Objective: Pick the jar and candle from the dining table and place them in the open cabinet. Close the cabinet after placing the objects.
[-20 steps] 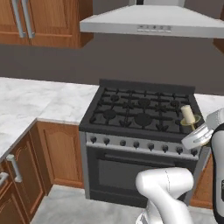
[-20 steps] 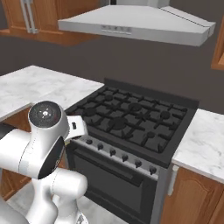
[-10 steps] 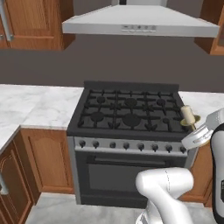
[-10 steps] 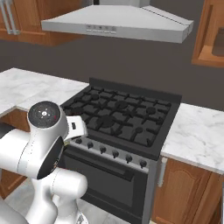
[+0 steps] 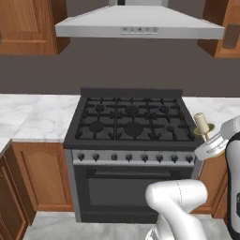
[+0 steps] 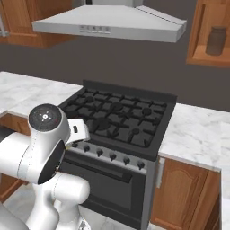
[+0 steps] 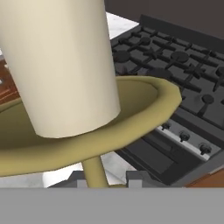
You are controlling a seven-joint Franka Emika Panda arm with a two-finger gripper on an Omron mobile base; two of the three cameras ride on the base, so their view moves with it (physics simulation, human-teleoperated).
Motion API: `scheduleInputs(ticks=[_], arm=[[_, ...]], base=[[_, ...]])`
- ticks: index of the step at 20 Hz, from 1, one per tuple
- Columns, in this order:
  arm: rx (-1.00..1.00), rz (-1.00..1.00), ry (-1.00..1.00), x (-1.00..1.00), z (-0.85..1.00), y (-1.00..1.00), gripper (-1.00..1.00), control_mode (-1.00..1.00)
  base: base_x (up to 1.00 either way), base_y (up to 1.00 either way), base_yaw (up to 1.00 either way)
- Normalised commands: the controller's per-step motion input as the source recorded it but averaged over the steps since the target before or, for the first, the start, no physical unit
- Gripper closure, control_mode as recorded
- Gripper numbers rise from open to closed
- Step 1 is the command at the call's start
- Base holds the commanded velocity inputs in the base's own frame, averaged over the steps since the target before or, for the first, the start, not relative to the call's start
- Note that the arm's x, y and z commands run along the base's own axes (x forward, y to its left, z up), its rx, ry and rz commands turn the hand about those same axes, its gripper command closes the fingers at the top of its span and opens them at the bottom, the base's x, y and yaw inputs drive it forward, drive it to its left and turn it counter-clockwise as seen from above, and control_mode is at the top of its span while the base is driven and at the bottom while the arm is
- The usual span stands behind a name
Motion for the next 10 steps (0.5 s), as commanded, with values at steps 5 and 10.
scheduleInputs(ticks=[5, 10], arm=[[0.0, 0.0, 0.0, 0.0, 0.0, 0.0, 1.0, 1.0], [0.0, 0.0, 0.0, 0.0, 0.0, 0.0, 1.0, 1.0]], base=[[0.0, -0.35, -0.14], [0.0, -0.4, -0.12]])
